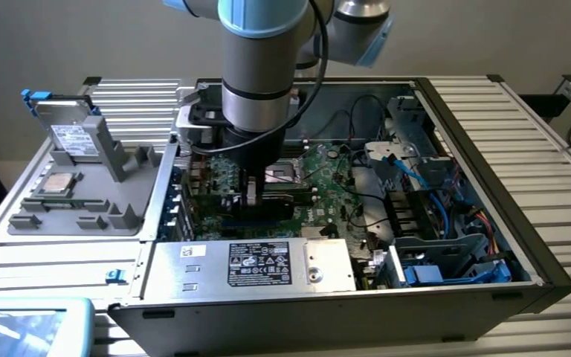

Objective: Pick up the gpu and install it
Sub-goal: 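Insert the gpu into the slot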

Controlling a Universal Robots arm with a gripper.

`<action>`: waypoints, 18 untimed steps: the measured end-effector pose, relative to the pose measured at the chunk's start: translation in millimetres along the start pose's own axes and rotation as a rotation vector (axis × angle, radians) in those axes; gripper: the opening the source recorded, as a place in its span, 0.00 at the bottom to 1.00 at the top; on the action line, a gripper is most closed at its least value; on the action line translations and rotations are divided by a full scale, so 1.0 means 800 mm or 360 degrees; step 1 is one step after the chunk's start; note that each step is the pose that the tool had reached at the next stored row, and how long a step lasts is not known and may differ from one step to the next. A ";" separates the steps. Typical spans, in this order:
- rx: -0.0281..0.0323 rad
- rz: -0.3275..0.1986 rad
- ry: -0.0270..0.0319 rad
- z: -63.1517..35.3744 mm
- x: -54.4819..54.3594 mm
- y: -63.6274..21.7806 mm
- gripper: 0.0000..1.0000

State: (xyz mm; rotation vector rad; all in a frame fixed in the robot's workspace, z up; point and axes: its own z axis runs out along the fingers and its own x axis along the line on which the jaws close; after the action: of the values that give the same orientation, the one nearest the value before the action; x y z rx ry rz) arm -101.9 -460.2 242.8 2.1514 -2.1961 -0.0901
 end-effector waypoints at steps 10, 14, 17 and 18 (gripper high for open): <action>0.00006 -0.0002 -0.00259 0.000 0.001 -0.001 0.29; 0.00002 -0.0002 -0.00310 0.000 0.001 -0.001 0.29; 0.00003 -0.0002 -0.00374 0.000 0.001 -0.001 0.29; 0.00002 -0.0002 -0.00393 0.000 0.001 -0.001 0.29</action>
State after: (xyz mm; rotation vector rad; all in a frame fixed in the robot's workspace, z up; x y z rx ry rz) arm -101.1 -461.2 242.7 2.1633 -2.2081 -0.1171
